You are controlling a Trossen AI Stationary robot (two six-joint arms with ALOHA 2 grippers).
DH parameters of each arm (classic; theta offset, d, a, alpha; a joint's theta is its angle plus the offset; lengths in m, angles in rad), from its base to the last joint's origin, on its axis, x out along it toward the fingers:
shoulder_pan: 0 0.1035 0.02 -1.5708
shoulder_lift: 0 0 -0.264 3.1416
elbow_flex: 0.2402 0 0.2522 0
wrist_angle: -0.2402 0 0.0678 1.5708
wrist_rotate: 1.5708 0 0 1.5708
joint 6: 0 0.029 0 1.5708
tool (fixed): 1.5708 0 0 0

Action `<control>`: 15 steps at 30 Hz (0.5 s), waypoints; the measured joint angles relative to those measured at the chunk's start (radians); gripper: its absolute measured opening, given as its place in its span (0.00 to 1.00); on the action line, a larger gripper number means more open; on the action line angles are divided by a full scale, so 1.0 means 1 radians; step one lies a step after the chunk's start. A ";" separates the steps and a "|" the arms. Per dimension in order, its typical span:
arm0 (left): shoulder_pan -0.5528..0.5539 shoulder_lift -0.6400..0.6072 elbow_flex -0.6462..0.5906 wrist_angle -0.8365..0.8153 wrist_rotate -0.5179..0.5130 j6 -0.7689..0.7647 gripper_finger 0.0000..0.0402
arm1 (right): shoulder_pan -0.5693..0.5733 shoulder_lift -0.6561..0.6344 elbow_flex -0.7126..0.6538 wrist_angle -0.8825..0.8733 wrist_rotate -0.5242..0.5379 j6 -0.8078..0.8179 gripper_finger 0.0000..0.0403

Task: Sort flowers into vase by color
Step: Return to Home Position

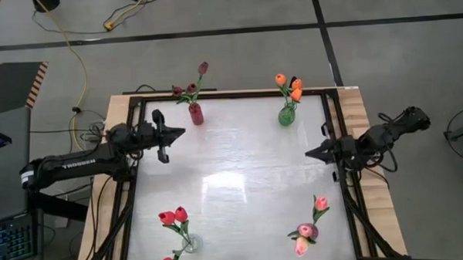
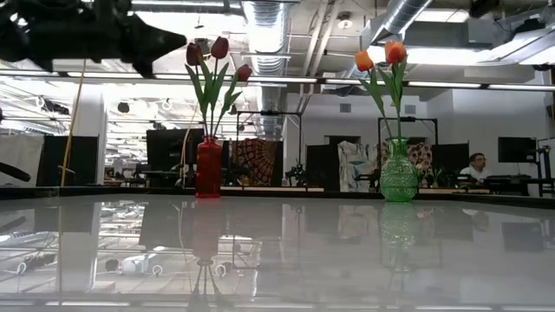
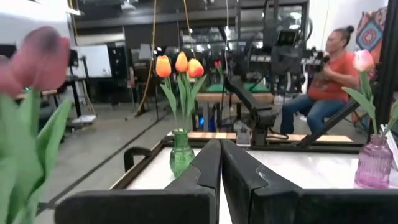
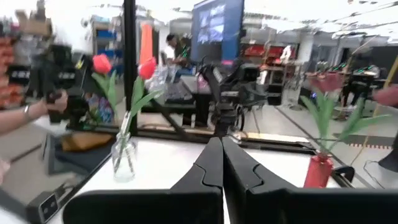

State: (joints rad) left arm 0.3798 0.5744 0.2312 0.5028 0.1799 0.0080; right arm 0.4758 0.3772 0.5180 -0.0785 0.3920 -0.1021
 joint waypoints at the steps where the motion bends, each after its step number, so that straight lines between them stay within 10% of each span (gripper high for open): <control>1: 0.000 -0.022 -0.022 0.010 -0.002 -0.001 0.00 | -0.005 -0.031 -0.029 0.015 0.000 0.000 0.06; 15: 0.002 -0.266 -0.142 -0.089 -0.052 0.032 0.00 | -0.080 -0.370 -0.268 0.027 -0.021 0.011 0.05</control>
State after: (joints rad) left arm 0.3817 0.3084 0.0888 0.4138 0.1280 0.0399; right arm 0.3962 0.0072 0.2499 -0.0511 0.3705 -0.0911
